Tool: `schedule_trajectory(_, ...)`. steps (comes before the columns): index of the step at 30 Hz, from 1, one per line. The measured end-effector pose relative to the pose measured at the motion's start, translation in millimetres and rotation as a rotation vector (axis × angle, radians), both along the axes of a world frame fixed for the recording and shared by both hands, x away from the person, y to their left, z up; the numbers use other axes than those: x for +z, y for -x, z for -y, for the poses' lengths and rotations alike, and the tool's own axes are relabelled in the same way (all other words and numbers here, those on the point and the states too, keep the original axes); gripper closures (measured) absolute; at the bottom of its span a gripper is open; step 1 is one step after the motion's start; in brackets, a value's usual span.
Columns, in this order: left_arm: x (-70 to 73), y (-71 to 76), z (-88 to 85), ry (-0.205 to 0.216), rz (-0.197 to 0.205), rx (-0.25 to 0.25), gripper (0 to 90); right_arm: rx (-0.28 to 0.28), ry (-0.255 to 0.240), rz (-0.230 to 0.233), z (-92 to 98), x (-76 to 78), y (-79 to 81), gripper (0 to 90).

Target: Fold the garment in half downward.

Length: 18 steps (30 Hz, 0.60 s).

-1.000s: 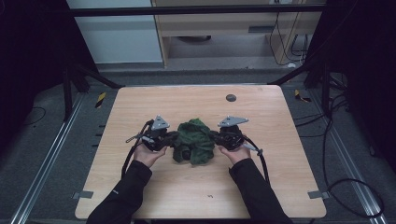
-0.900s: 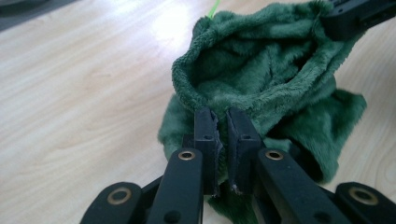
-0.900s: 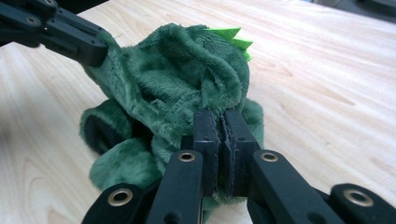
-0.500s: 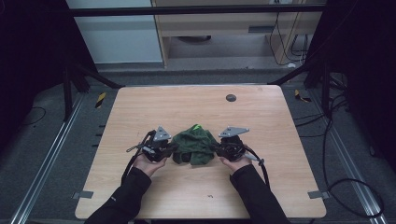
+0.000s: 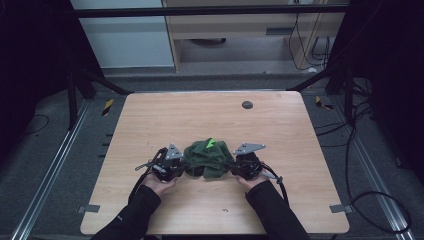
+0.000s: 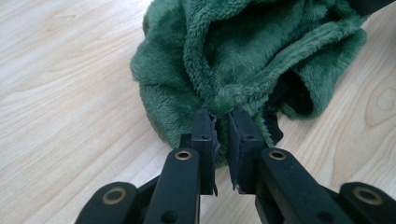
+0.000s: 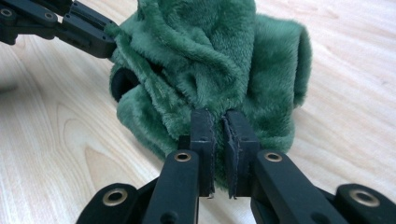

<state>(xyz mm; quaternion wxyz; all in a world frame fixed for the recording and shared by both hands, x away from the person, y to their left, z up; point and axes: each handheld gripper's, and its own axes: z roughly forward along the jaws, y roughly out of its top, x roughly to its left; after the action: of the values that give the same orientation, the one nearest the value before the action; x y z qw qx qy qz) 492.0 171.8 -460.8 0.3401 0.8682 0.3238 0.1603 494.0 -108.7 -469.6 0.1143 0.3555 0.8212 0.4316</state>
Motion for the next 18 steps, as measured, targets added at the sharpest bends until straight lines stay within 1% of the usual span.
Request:
schedule_trajectory(5, -3.9, 2.6, 0.4, -0.011, -0.016, -0.004, 82.4, -0.001, 0.017, -0.016, -1.9, -5.4, 3.3, 82.5)
schedule_trajectory(10, -8.2, 7.2, 1.1, -0.025, -0.024, -0.012, 82.5, -0.006, 0.019, -0.028, -1.6, -7.9, 4.7, 82.1)
schedule_trajectory(15, -10.9, 9.7, -0.3, -0.013, -0.037, -0.013, 82.7, -0.007, 0.023, -0.034, -2.0, -9.2, 8.0, 80.7)
schedule_trajectory(18, -11.3, 9.7, 0.1, -0.012, -0.035, -0.012, 82.7, -0.004, 0.023, -0.036, -2.3, -10.0, 8.1, 80.1)
